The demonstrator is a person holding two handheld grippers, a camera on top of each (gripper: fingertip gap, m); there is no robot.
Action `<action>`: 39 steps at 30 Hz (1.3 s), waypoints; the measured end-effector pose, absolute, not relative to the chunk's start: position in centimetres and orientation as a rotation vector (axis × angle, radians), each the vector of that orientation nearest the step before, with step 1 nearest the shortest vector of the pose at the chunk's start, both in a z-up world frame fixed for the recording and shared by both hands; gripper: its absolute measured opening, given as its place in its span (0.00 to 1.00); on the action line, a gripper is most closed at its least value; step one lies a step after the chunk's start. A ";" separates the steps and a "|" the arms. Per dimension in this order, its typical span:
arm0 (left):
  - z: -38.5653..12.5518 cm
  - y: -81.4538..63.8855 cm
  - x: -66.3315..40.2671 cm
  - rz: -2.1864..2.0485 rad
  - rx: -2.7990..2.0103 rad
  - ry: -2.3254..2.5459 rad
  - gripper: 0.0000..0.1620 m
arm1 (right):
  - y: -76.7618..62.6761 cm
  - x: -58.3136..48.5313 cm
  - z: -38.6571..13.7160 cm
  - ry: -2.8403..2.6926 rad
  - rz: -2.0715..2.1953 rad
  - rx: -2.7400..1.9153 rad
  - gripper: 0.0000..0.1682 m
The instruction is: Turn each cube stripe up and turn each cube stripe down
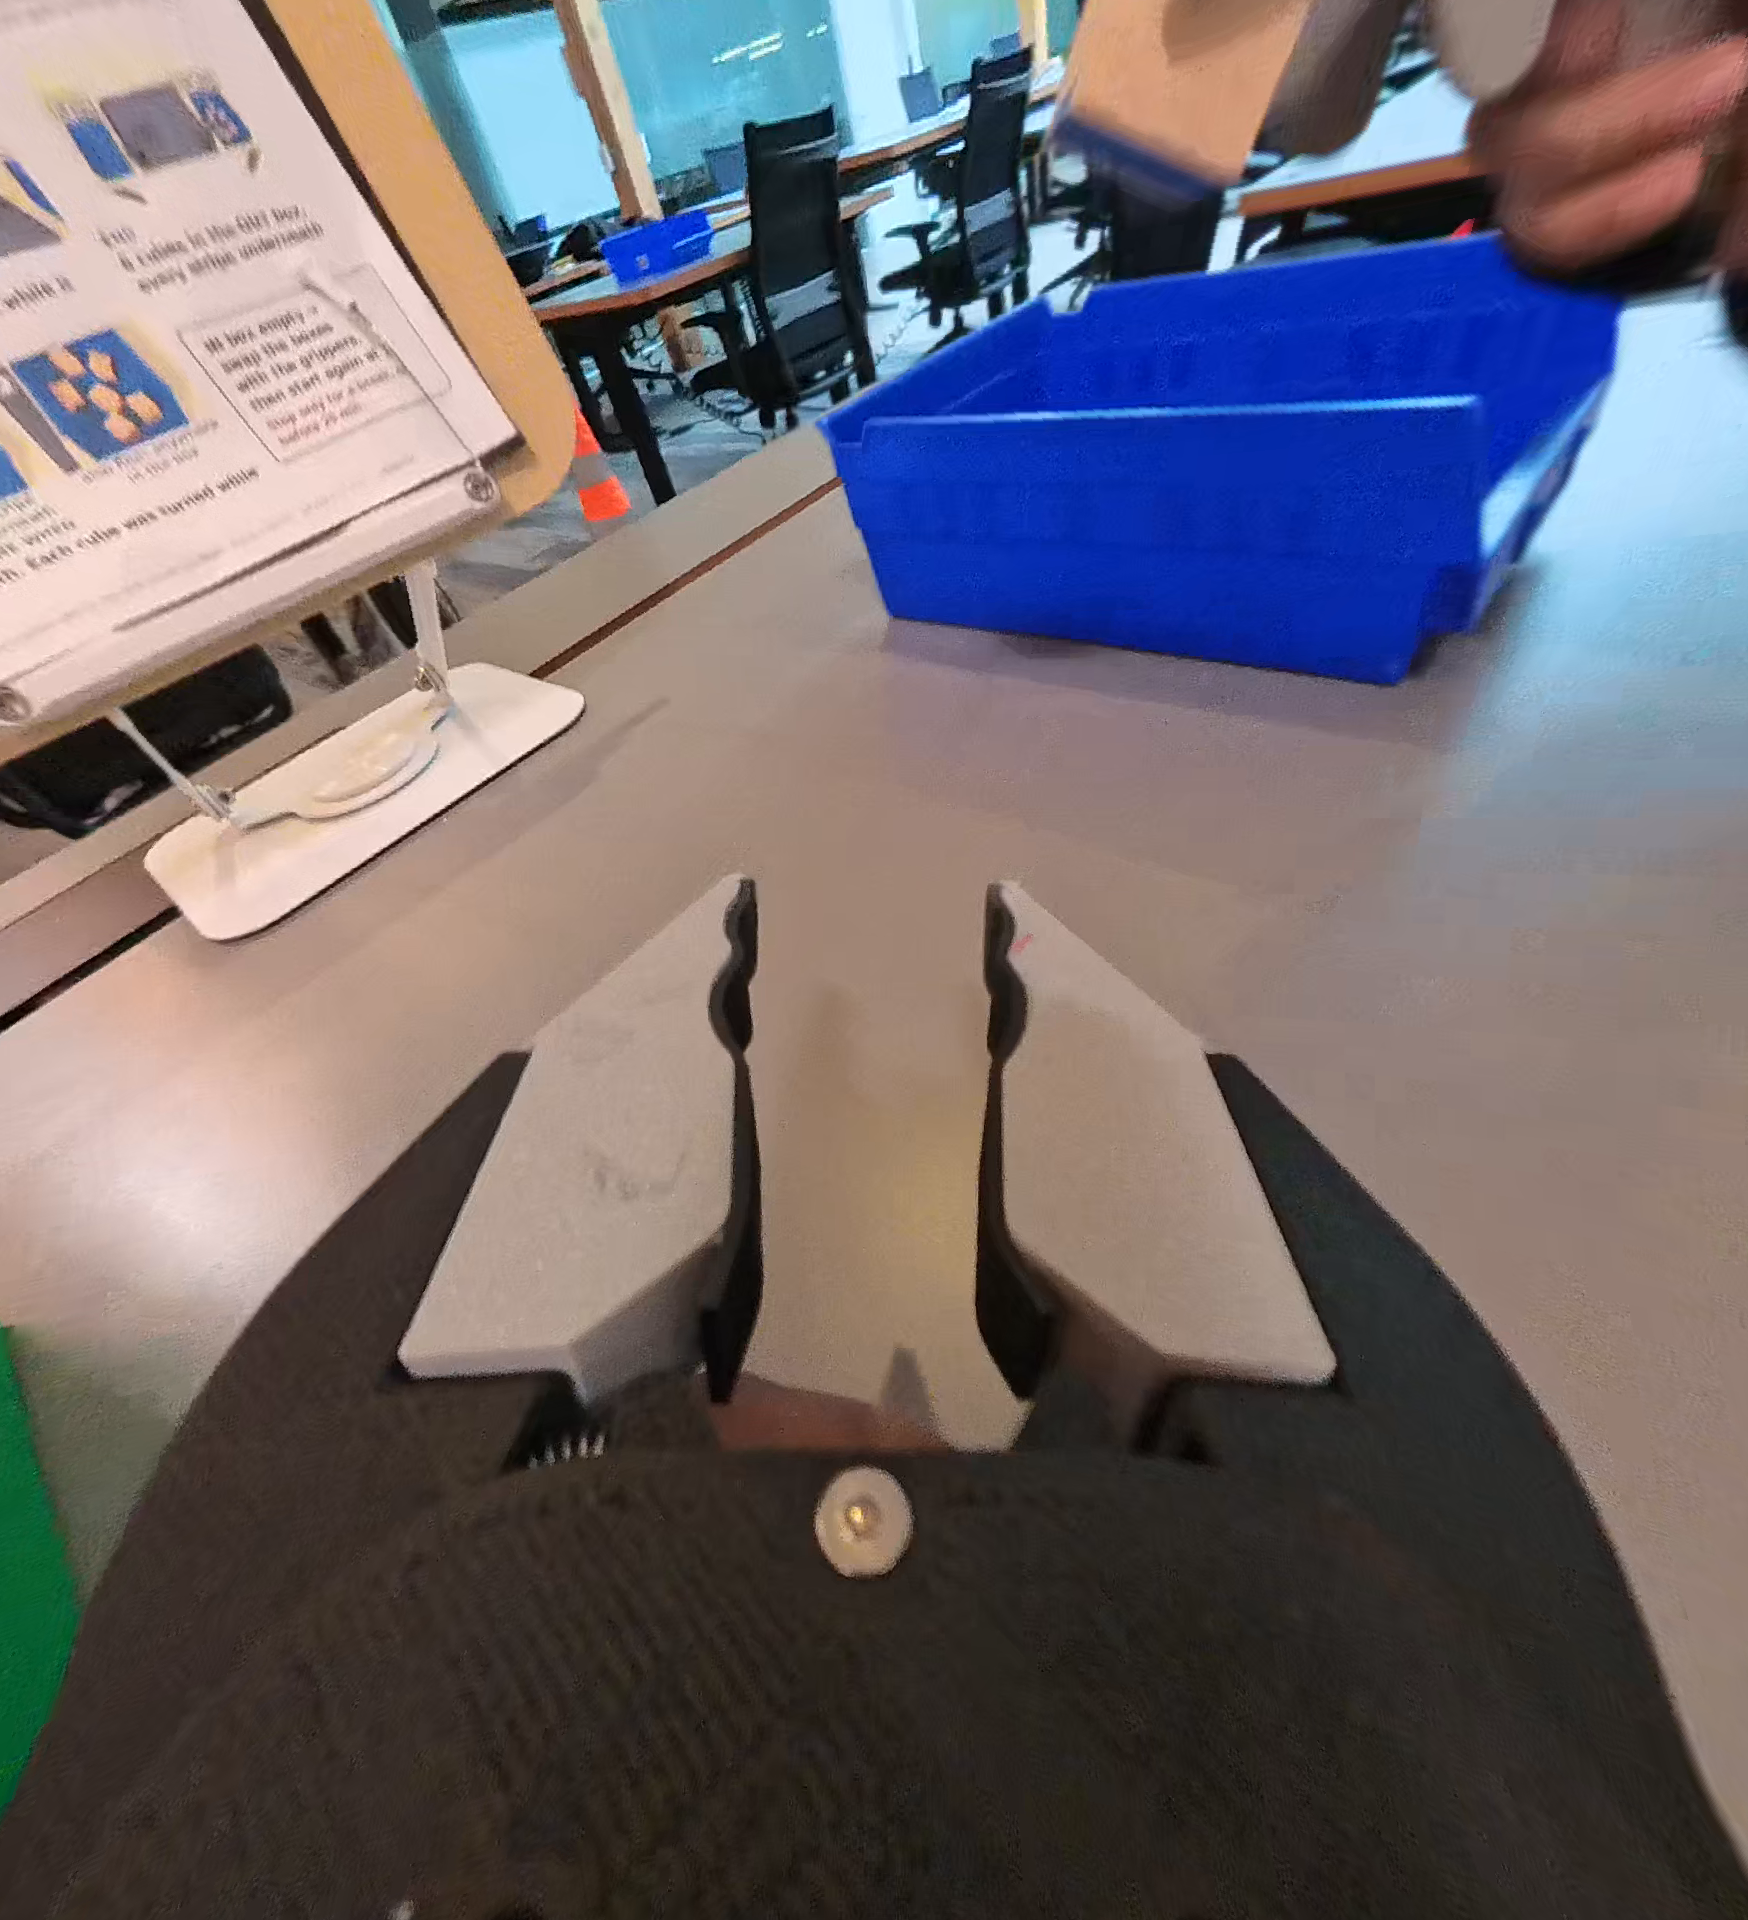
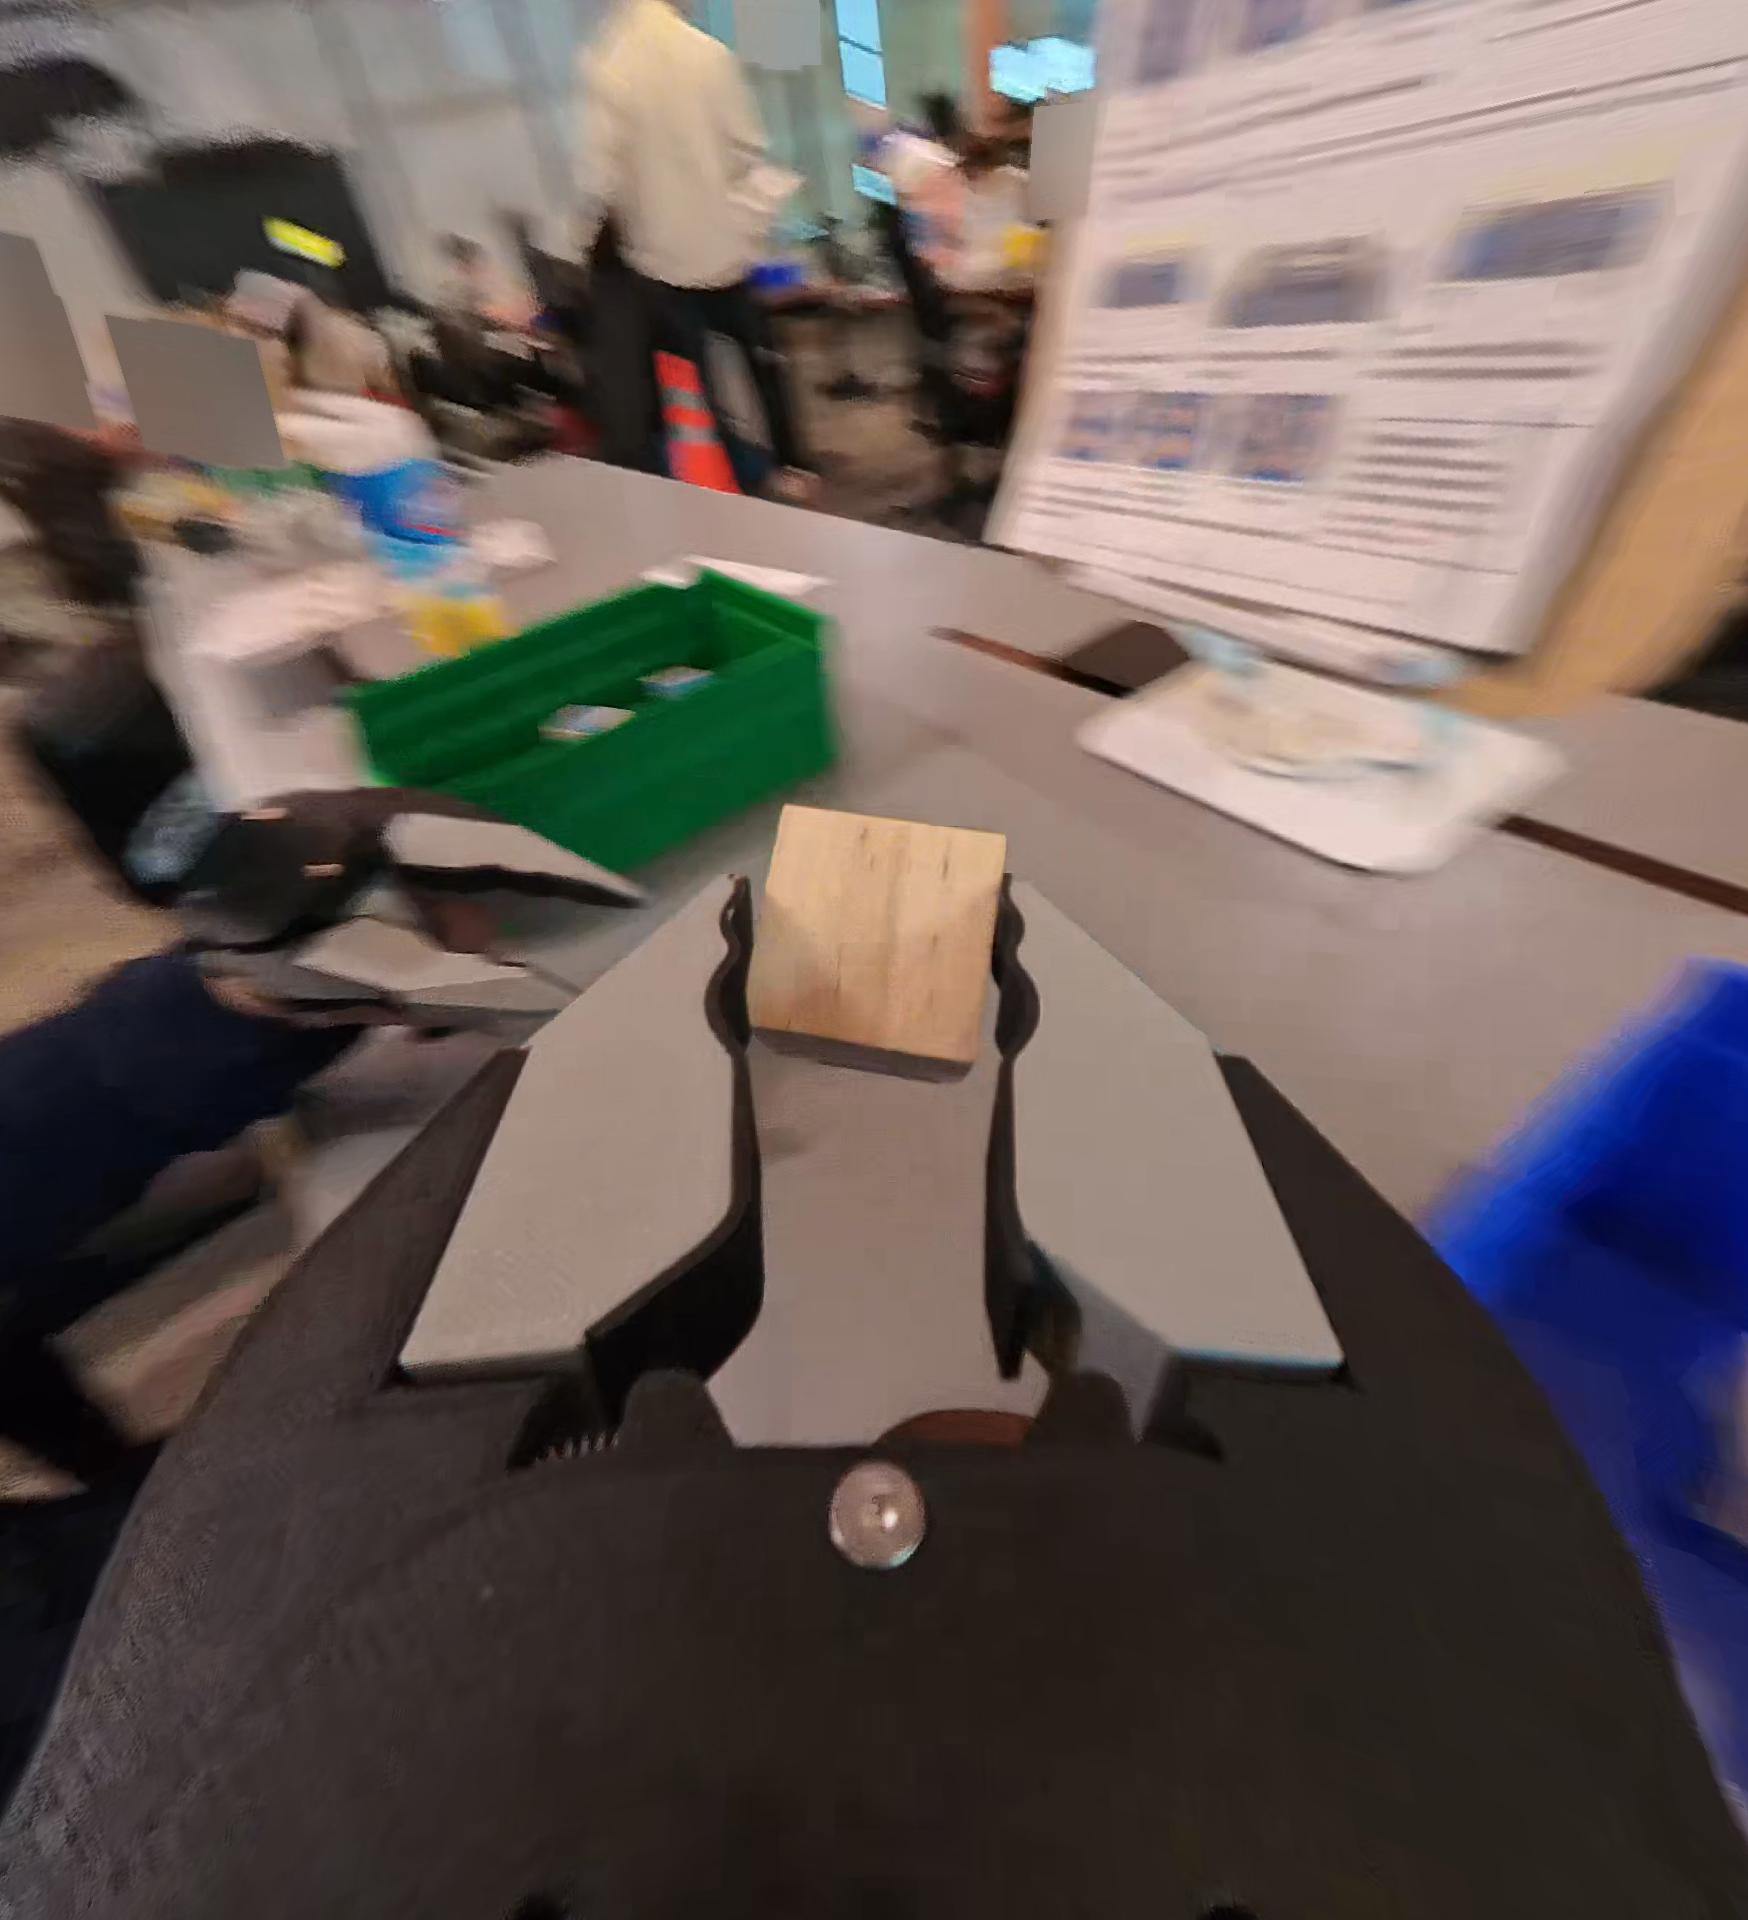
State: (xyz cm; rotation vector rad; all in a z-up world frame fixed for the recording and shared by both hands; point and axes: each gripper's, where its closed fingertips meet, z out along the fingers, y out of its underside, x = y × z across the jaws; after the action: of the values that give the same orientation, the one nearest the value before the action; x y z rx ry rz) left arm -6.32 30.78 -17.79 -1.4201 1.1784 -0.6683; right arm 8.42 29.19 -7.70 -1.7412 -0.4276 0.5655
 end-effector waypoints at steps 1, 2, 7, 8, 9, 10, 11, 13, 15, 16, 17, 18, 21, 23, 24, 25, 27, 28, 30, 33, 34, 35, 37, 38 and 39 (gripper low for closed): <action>-18.5 31.4 -5.7 -0.660 -1.426 1.177 0.25 | 30.0 11.8 -8.2 -0.381 0.436 -1.809 0.26; -19.3 31.8 -5.0 -0.658 -1.435 1.179 0.24 | 30.6 15.2 -9.4 -0.339 0.316 -1.911 0.26; -21.6 31.4 -2.2 -0.702 -1.541 1.241 0.23 | 30.9 30.1 -18.5 -0.118 -0.194 -2.399 0.26; -21.8 31.3 -2.1 -0.701 -1.540 1.244 0.23 | 30.5 31.7 -20.5 -0.083 -0.222 -2.484 0.27; -21.9 31.2 -2.0 -0.694 -1.542 1.248 0.23 | 29.9 32.7 -22.3 -0.057 -0.240 -2.568 0.27; -21.8 31.1 -2.1 -0.699 -1.536 1.249 0.23 | 29.5 33.7 -23.9 -0.035 -0.265 -2.630 0.27; -21.6 31.0 -2.1 -0.719 -1.528 1.245 0.23 | 29.3 34.4 -25.1 -0.012 -0.286 -2.671 0.27; -21.3 30.9 -2.2 -0.778 -1.530 1.221 0.22 | 29.0 35.3 -26.6 0.032 -0.312 -2.729 0.26; -21.2 30.8 -2.3 -0.833 -1.549 1.204 0.21 | 29.1 35.0 -26.8 0.056 -0.273 -2.751 0.28; -21.2 30.9 -2.3 -0.845 -1.559 1.197 0.21 | 29.3 34.6 -26.1 0.058 -0.255 -2.729 0.31; -21.2 30.9 -2.4 -0.848 -1.563 1.192 0.21 | 29.8 34.3 -24.7 0.053 -0.260 -2.678 0.31; -21.2 30.9 -2.4 -0.849 -1.563 1.190 0.21 | 30.2 33.8 -23.0 0.043 -0.270 -2.619 0.30; -21.4 31.0 -2.3 -0.840 -1.571 1.198 0.22 | 30.8 31.4 -17.8 0.020 -0.278 -2.468 0.31; -21.5 30.9 -2.2 -0.830 -1.572 1.207 0.23 | 31.4 26.8 -14.6 -0.080 -0.199 -2.354 0.32; -21.5 30.9 -2.2 -0.825 -1.570 1.207 0.23 | 31.8 23.2 -13.4 -0.162 -0.105 -2.294 0.32; -21.4 30.9 -2.1 -0.820 -1.566 1.204 0.23 | 32.0 19.4 -12.7 -0.247 -0.012 -2.246 0.33; -21.3 31.0 -1.9 -0.816 -1.562 1.195 0.24 | 32.2 12.9 -13.1 -0.388 0.067 -2.198 0.34; -21.3 31.1 -1.9 -0.813 -1.564 1.187 0.24 | 32.5 10.3 -14.0 -0.446 0.059 -2.190 0.33; -21.2 31.3 -1.8 -0.808 -1.569 1.169 0.25 | 33.7 5.6 -16.0 -0.529 0.059 -2.126 0.30; -20.6 31.3 -2.1 -0.829 -1.548 1.133 0.25 | 36.4 2.1 -19.1 -0.536 0.049 -2.037 0.29; -20.4 31.4 -2.2 -0.833 -1.536 1.116 0.25 | 37.3 1.9 -19.9 -0.519 0.047 -2.002 0.29; -20.1 31.5 -2.5 -0.833 -1.525 1.095 0.25 | 38.2 2.3 -20.7 -0.498 0.024 -1.968 0.28; -19.5 32.2 -3.2 -0.794 -1.514 1.044 0.25 | 38.7 3.1 -23.1 -0.511 0.014 -2.021 0.24; -18.7 32.8 -3.9 -0.742 -1.506 1.001 0.25 | 38.6 3.1 -23.7 -0.508 0.048 -2.054 0.27; -17.1 33.4 -4.9 -0.666 -1.473 0.950 0.24 | 38.4 3.1 -23.7 -0.498 0.085 -2.036 0.26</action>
State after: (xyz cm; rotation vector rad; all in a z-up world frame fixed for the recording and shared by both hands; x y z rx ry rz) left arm -4.94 33.38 -17.07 -1.4735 0.9504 -0.6662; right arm 3.12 38.42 -23.67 -2.0364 -0.4981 0.0847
